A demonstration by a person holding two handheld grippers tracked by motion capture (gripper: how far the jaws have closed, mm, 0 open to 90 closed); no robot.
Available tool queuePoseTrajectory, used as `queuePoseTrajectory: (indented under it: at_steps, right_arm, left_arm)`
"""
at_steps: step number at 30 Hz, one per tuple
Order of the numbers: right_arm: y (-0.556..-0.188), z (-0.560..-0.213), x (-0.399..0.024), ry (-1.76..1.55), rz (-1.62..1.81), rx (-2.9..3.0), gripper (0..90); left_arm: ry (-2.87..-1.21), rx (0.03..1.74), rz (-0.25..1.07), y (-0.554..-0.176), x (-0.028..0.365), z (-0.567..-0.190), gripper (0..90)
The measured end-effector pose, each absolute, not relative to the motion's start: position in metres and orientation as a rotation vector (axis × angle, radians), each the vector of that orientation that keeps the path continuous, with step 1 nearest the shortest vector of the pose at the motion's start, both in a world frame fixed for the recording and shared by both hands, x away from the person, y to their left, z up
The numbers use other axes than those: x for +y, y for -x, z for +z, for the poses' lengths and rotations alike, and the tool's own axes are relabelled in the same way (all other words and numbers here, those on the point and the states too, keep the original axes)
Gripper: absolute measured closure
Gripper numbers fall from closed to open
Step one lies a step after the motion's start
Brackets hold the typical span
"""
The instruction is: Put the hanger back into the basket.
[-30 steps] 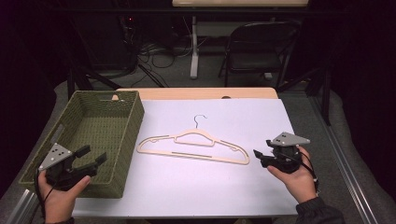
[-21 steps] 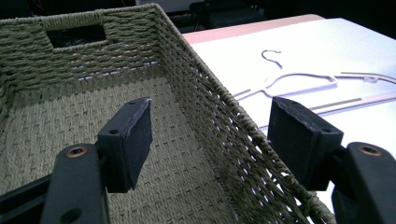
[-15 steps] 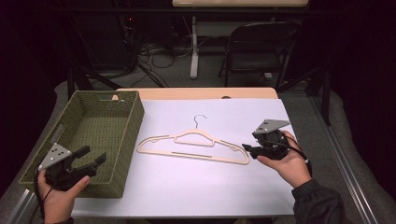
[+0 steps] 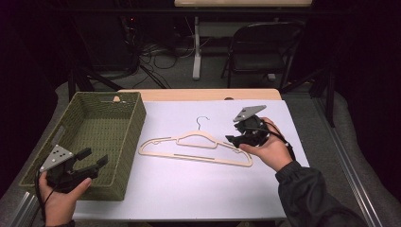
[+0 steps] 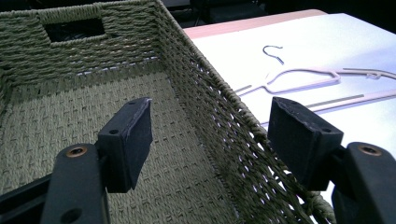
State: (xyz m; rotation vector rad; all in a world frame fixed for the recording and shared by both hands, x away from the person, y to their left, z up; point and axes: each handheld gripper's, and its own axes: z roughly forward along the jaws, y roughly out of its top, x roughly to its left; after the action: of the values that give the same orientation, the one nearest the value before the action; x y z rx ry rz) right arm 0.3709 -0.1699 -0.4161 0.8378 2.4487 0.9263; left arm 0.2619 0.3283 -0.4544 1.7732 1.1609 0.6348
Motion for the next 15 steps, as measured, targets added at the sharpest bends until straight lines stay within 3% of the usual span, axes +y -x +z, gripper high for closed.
queuePoseTrajectory:
  at_steps: [15]
  right_arm:
    - [-0.400, -0.408, -0.124, -0.779, 0.945, 2.499, 47.1]
  left_arm:
    - [-1.769, 1.160, 0.641, -0.262, 0.329, -0.454, 30.6]
